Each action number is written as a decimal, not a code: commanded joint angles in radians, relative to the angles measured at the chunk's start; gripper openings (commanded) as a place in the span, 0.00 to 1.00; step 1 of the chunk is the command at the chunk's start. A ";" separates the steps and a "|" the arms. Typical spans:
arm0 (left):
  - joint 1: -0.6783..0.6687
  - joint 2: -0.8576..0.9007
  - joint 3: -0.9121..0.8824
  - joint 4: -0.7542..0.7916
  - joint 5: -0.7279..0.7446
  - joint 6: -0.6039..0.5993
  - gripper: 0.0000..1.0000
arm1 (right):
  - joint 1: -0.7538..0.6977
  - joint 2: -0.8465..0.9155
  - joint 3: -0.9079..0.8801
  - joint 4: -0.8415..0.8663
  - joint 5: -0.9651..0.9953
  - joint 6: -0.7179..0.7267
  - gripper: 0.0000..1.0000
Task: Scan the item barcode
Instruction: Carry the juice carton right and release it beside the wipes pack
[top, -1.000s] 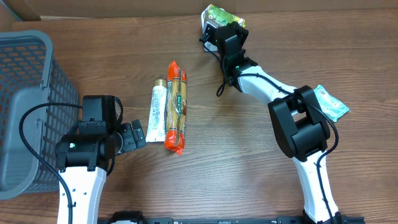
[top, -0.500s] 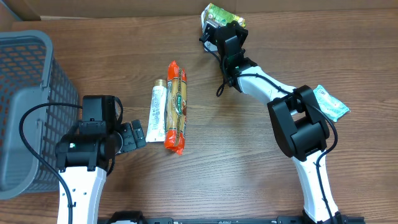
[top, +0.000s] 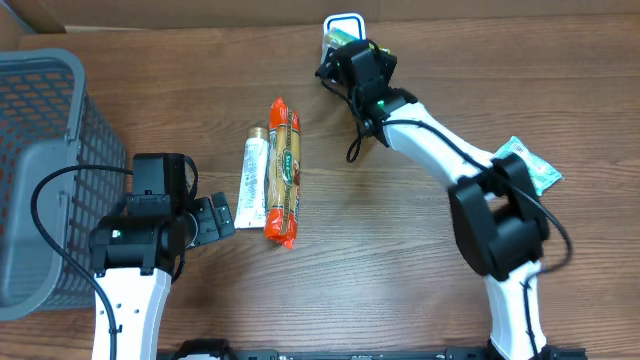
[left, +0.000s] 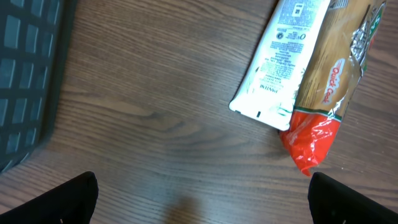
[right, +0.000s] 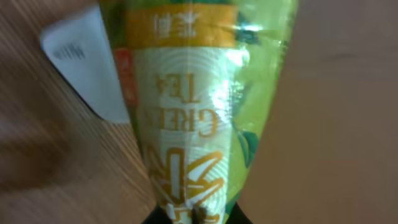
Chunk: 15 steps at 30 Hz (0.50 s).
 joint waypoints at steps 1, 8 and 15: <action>0.000 0.002 0.000 0.004 -0.013 -0.010 1.00 | 0.008 -0.225 0.026 -0.143 -0.182 0.318 0.04; 0.000 0.002 0.000 0.003 -0.013 -0.010 1.00 | -0.052 -0.377 0.026 -0.509 -0.592 0.847 0.04; 0.000 0.002 0.000 0.003 -0.013 -0.010 1.00 | -0.208 -0.378 -0.039 -0.771 -0.555 1.437 0.04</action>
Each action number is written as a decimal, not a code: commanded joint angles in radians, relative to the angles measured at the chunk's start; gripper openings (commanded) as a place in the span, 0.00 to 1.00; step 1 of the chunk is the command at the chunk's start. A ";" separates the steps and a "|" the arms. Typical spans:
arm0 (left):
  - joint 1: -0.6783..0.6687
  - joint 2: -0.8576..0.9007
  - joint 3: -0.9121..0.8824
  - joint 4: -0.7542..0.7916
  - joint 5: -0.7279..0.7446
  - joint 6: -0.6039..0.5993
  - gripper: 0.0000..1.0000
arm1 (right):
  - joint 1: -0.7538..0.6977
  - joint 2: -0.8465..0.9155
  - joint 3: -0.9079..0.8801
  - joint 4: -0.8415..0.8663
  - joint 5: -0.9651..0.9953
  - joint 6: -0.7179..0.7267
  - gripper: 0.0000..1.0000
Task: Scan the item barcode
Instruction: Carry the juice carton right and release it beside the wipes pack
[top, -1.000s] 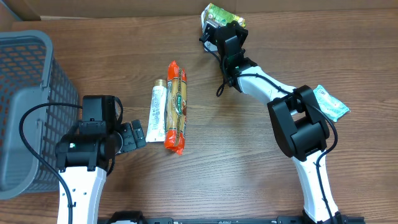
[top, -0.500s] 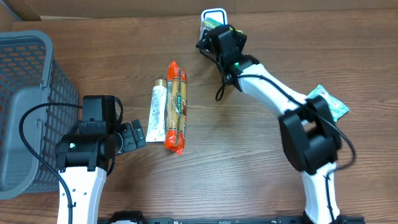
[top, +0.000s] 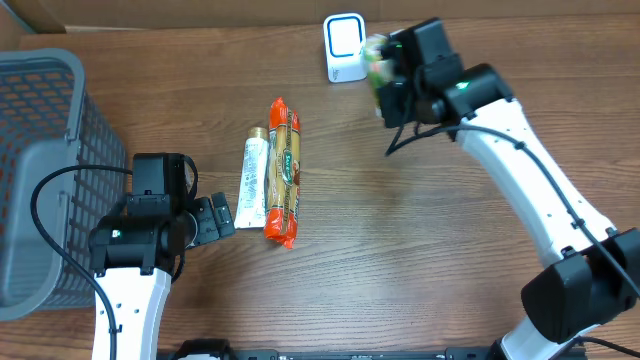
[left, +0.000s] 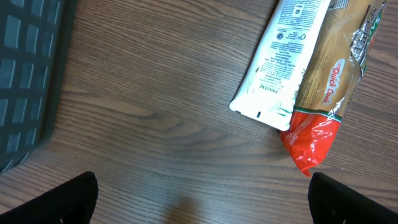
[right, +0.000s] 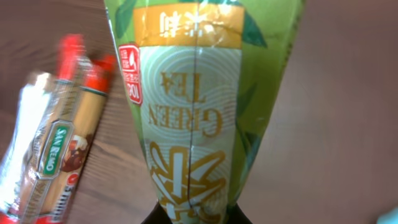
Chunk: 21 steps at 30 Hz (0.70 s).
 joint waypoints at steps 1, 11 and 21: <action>0.000 0.002 0.000 0.003 -0.013 -0.010 1.00 | -0.098 -0.010 -0.063 -0.023 0.046 0.435 0.04; 0.000 0.002 0.000 0.003 -0.013 -0.010 1.00 | -0.327 -0.010 -0.481 0.409 0.181 0.733 0.04; 0.000 0.002 0.000 0.003 -0.013 -0.010 1.00 | -0.404 -0.010 -0.554 0.518 0.180 0.711 0.33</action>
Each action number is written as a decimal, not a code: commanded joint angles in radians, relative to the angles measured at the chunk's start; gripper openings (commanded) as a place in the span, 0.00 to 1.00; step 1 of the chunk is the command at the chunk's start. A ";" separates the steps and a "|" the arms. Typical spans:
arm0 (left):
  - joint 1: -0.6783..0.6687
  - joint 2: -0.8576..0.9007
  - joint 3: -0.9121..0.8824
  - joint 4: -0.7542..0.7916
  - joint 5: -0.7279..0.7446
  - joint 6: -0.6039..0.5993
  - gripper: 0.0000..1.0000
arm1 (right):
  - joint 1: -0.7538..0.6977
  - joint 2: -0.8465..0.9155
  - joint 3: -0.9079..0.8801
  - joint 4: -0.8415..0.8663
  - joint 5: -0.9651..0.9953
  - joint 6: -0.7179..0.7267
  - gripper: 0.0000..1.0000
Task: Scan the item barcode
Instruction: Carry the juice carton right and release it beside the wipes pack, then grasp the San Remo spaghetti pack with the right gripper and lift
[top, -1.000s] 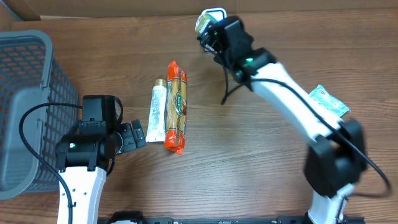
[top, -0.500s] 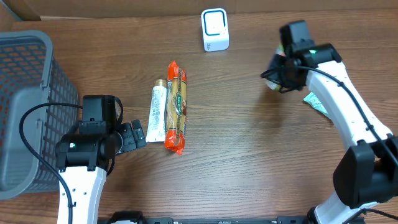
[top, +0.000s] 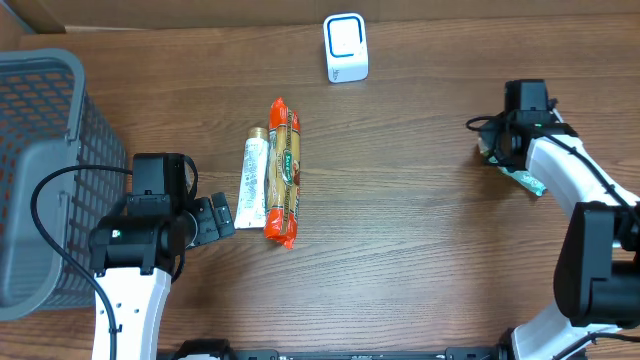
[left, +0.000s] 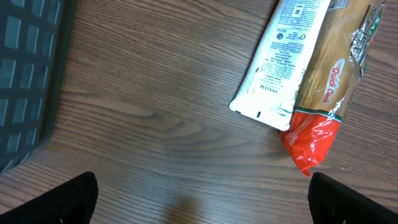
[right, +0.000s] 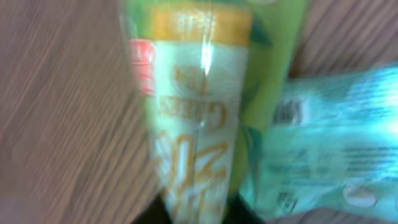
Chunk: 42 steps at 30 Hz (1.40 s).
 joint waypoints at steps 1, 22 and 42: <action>0.000 0.002 0.000 0.003 -0.013 -0.010 1.00 | 0.001 -0.020 0.004 0.002 -0.010 -0.040 0.39; 0.000 0.002 0.000 0.003 -0.013 -0.010 1.00 | 0.403 -0.138 0.106 0.101 -0.509 -0.350 0.57; 0.000 0.002 0.000 0.003 -0.013 -0.010 1.00 | 0.827 0.284 0.352 0.159 -0.133 -0.423 0.68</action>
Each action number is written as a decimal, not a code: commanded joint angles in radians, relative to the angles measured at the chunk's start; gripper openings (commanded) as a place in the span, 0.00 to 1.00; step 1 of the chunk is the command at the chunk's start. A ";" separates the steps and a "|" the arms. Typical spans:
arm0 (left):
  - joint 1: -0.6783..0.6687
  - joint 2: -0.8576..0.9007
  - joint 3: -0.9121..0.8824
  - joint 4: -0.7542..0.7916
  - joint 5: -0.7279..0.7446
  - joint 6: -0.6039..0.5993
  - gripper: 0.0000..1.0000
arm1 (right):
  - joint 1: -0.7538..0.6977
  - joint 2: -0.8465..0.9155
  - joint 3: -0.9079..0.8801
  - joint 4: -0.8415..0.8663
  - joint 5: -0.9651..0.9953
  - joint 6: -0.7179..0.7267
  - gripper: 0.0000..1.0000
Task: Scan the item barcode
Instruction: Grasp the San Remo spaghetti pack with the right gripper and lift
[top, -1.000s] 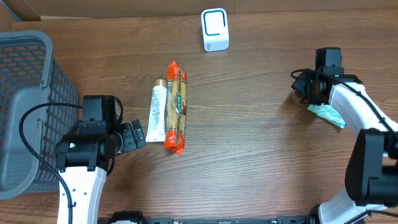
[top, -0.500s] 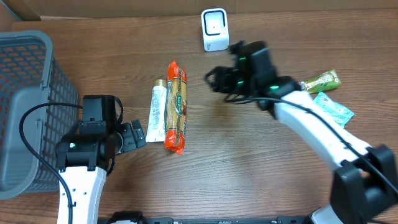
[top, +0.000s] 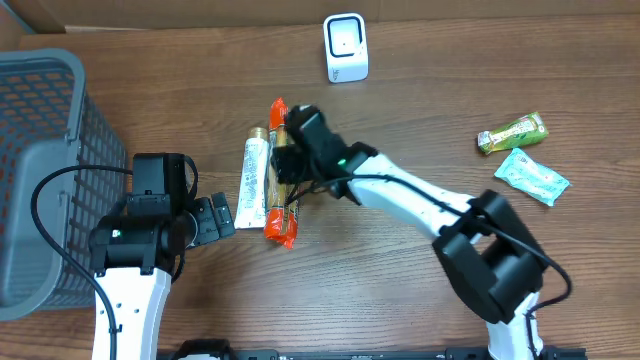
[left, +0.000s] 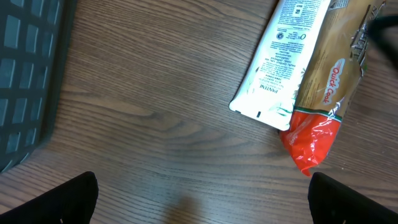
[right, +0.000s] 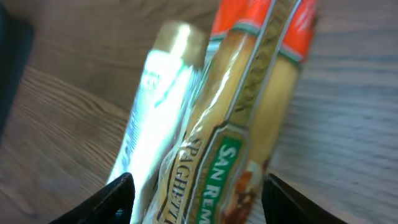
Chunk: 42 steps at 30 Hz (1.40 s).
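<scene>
The white barcode scanner (top: 345, 47) stands at the far edge of the table. A spaghetti pack (top: 283, 190) with red ends lies mid-table, a white tube (top: 254, 182) against its left side. My right gripper (top: 290, 168) hovers open over the pack's far half. In the right wrist view its fingers (right: 118, 199) straddle the spaghetti pack (right: 249, 124) and the tube (right: 155, 112), touching neither as far as I can tell. My left gripper (top: 215, 220) sits open and empty near the tube's (left: 283, 56) near end.
A green tea pack (top: 512, 132) and a teal packet (top: 532, 177) lie at the right side of the table. A grey mesh basket (top: 40, 170) fills the left edge, close to my left arm.
My right gripper was at the right, shut on the green tea pack beside the teal packet. The tea pack now lies there, and the gripper is open above the spaghetti pack.
My right gripper held the green tea pack in front of the scanner, then just right of it, then at the right by the teal packet. Now the pack rests there and the gripper is over the spaghetti. The left arm never moved.
</scene>
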 joint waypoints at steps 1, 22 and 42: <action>0.000 0.002 0.000 0.003 -0.013 -0.010 1.00 | 0.037 0.052 0.030 0.013 0.108 -0.023 0.72; 0.000 0.002 0.000 0.003 -0.013 -0.010 1.00 | 0.005 0.054 0.221 -0.485 0.100 -0.131 0.28; 0.000 0.002 0.000 0.003 -0.013 -0.010 0.99 | -0.037 0.088 0.301 -0.692 -0.143 -0.652 0.90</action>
